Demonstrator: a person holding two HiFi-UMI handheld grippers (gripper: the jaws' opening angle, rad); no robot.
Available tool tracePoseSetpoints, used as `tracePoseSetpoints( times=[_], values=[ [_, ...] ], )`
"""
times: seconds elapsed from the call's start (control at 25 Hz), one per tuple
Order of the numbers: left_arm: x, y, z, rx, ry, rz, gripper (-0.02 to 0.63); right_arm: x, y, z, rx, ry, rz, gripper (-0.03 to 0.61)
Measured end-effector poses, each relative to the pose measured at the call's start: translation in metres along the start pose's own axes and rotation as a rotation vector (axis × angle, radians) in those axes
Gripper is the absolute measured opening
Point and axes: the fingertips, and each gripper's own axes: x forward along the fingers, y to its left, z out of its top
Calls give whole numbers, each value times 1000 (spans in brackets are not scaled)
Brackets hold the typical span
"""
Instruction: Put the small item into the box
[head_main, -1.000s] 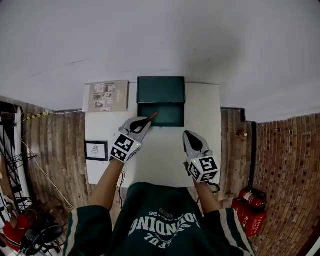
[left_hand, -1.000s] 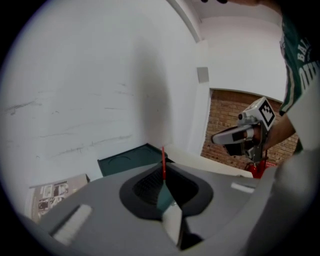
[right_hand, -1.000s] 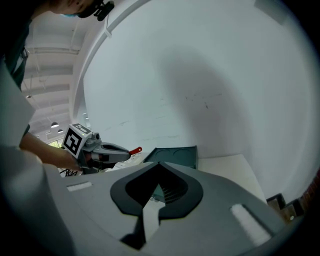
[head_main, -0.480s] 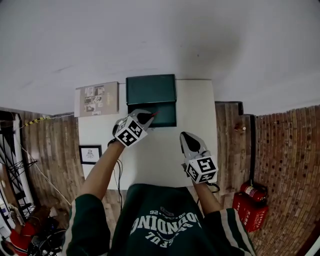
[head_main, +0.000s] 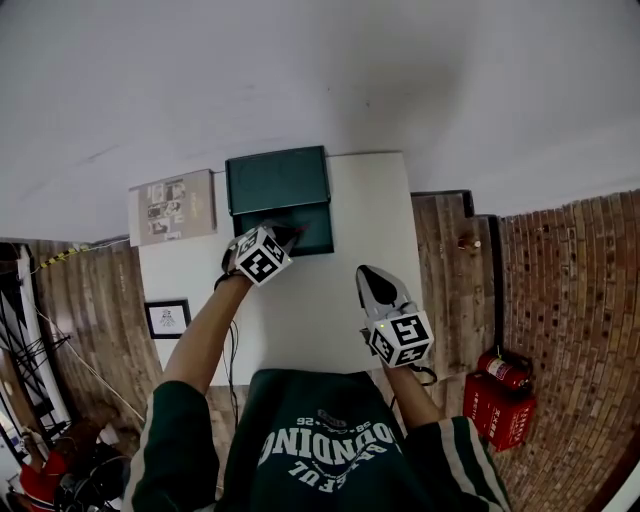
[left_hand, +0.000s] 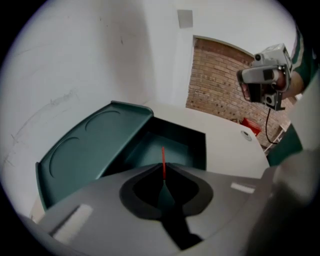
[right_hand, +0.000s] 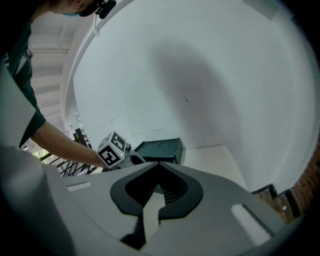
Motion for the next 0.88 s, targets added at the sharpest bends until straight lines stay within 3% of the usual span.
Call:
tracePoseSetpoints(
  times=[0.56,0.88],
  values=[
    [22,9,-15,7,95,-27,66,0,-9,-2,10,17,-7,3],
    [23,10,-22,-6,102,-37,67,0,-10,-3,16,16,-14,3]
  ],
)
